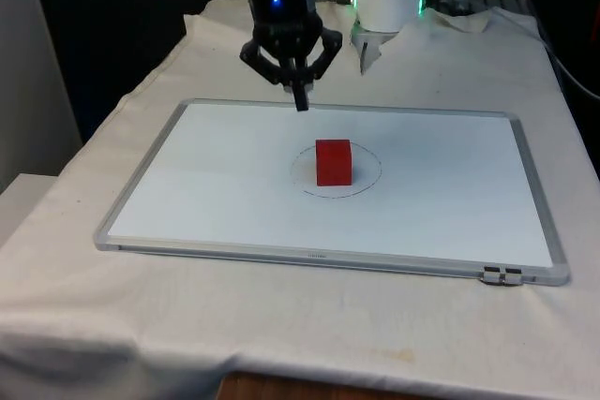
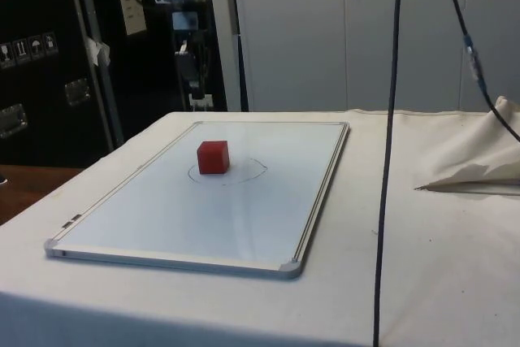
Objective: Push the cube into the marked area.
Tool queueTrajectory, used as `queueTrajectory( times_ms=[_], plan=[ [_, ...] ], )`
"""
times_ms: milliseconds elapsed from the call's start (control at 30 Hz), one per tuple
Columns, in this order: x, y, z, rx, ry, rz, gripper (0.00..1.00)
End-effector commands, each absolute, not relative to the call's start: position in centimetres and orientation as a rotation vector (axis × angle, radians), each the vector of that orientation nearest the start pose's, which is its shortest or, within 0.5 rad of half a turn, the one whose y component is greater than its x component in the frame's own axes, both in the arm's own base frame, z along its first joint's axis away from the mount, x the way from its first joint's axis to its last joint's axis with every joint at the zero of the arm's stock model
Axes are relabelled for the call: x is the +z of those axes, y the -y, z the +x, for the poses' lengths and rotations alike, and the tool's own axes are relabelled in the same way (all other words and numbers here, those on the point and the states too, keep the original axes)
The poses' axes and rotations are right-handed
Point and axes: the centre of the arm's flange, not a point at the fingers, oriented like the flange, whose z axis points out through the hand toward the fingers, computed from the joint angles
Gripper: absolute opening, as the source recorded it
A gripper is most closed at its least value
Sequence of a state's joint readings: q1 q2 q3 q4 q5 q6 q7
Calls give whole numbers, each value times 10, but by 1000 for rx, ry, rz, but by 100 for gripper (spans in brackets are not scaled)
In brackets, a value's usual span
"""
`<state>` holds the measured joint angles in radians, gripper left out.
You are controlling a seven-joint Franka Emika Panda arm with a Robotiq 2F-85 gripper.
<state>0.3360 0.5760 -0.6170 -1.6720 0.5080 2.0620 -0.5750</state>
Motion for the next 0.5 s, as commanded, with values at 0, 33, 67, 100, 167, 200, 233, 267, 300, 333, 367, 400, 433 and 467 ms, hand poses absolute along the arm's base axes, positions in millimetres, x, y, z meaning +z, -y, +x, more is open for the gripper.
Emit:
queueTrajectory(
  times_ms=[0, 33, 67, 100, 167, 200, 233, 267, 300, 333, 367, 400, 433, 467],
  plan=[
    [318, 111, 656, -5, 146, -3015, 0],
    [324, 109, 653, -14, 137, -3011, 0],
    [327, 107, 652, -18, 135, -3009, 0],
    [330, 106, 651, -23, 132, -3007, 0],
    [335, 103, 648, -30, 128, -3004, 0],
    [339, 102, 647, -36, 124, -3003, 0],
    [344, 98, 645, -43, 122, -2999, 0],
    [346, 98, 644, -48, 123, -3000, 0],
    [343, 98, 646, -32, 129, -2989, 0],
    [347, 97, 643, -50, 121, -3001, 0],
    [349, 96, 642, -54, 124, -3003, 0],
    [351, 96, 641, -57, 123, -3004, 0],
    [353, 95, 640, -62, 124, -3006, 0],
    [354, 94, 640, -67, 124, -3008, 0]
  ],
)
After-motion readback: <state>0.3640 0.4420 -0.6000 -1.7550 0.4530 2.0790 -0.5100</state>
